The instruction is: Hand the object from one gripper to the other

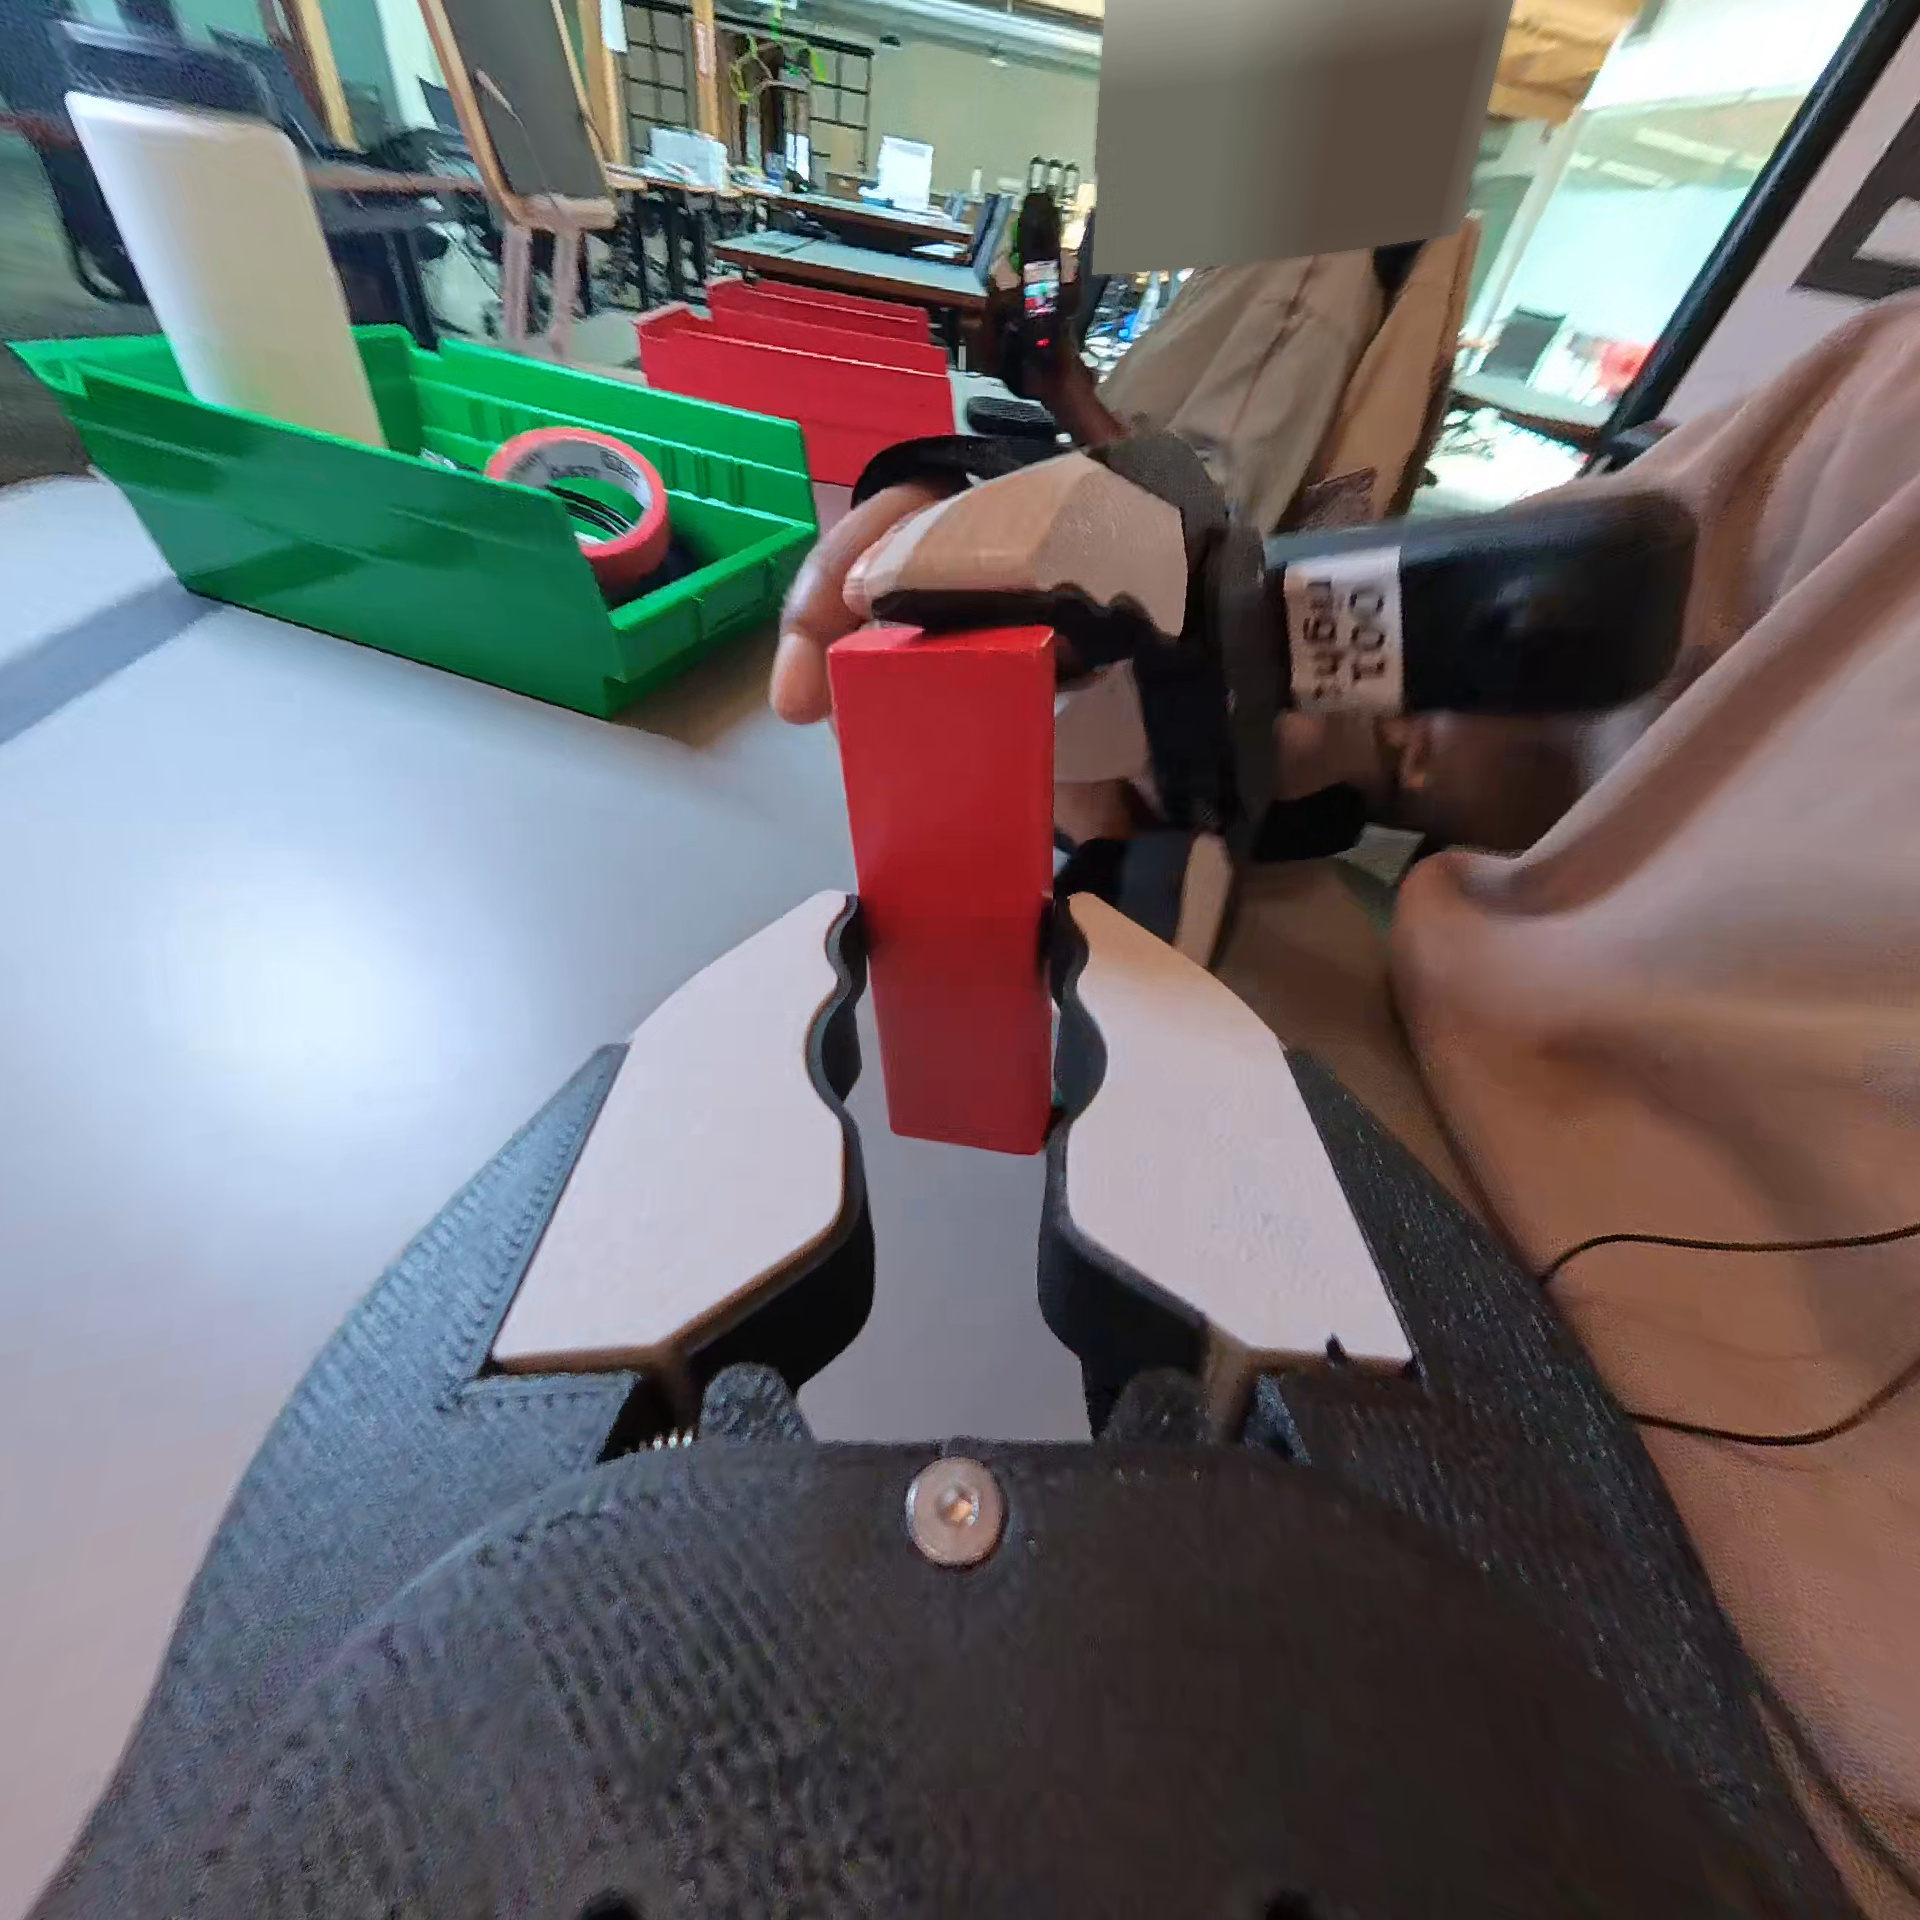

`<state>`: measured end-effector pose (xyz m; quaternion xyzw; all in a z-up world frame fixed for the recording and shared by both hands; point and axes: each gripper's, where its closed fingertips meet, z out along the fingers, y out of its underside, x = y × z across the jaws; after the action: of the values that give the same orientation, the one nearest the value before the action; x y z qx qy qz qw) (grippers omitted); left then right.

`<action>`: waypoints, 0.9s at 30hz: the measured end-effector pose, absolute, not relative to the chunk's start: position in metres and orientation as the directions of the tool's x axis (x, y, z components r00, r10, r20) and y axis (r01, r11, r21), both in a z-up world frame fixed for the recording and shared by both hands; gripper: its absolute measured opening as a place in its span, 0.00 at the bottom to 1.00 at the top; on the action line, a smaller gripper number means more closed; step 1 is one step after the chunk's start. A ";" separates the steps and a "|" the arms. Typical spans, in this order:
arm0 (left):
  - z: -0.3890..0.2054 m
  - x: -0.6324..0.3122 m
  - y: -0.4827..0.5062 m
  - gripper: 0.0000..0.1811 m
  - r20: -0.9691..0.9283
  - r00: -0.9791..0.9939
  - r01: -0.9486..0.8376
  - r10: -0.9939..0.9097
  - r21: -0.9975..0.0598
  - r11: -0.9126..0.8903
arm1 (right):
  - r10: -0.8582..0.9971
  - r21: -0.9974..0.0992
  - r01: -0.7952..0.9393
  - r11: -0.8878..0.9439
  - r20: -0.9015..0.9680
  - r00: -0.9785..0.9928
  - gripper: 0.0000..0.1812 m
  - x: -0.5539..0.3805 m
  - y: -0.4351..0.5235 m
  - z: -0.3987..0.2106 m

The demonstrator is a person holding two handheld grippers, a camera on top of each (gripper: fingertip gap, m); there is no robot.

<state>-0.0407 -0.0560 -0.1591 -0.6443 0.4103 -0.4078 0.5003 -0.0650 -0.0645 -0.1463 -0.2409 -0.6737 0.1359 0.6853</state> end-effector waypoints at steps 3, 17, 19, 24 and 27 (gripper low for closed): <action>-0.151 -0.050 -0.051 0.19 -0.102 0.400 -0.190 -0.911 -0.981 0.026 | 0.817 -0.815 0.081 0.574 0.576 0.011 0.53 -0.059 -0.061 -0.131; -0.159 -0.042 -0.058 0.19 -0.525 0.366 -0.423 -0.768 -0.829 0.365 | 0.895 -0.893 0.079 0.442 0.434 -0.106 0.19 -0.056 -0.078 -0.137; -0.158 -0.047 -0.053 0.20 -0.391 0.404 -0.355 -0.827 -0.900 0.252 | 0.844 -0.842 0.067 0.536 0.533 -0.062 0.19 -0.053 -0.074 -0.132; -0.150 -0.066 -0.036 0.25 0.247 0.381 0.015 -0.891 -0.965 -0.261 | 0.582 -0.585 0.111 0.804 0.811 0.061 0.19 -0.046 -0.063 -0.126; -0.147 -0.064 -0.034 0.27 0.631 0.181 0.224 -0.755 -0.774 -0.593 | 0.330 -0.339 0.157 0.928 0.940 0.083 0.19 -0.048 -0.066 -0.133</action>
<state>-0.0645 -0.0336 -0.1468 -0.6542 0.2026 -0.6069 0.4033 -0.0483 -0.0660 -0.1329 -0.1804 -0.6743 0.0605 0.7135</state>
